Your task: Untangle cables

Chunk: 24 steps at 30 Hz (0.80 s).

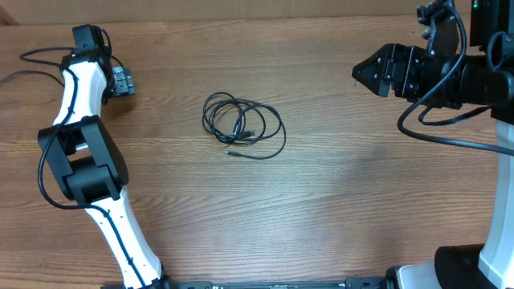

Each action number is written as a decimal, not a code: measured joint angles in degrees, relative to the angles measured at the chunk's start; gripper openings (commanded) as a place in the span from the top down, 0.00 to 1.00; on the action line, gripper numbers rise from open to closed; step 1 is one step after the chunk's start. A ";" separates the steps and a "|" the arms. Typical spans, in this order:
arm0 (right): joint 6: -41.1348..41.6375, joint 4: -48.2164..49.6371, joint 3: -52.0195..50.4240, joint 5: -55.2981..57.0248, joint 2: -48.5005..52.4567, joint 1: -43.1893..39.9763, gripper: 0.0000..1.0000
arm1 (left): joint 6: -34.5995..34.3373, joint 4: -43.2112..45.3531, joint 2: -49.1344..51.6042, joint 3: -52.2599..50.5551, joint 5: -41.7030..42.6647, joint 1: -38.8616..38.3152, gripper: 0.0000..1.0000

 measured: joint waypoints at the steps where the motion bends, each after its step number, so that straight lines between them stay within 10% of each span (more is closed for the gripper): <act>1: 0.00 0.00 0.00 0.02 0.00 0.00 0.17 | 1.95 0.98 0.04 0.00 -0.20 0.00 0.13; 10: -0.02 0.00 0.00 0.15 0.00 0.00 0.17 | 13.00 7.80 1.18 0.02 0.96 0.00 0.14; 20: 0.04 0.00 0.00 0.17 0.00 0.00 0.17 | 16.50 10.40 5.25 1.11 1.77 0.00 0.52; 24: 0.04 0.00 0.00 0.20 0.00 0.00 0.16 | 17.20 10.75 5.70 1.38 2.34 -0.09 0.48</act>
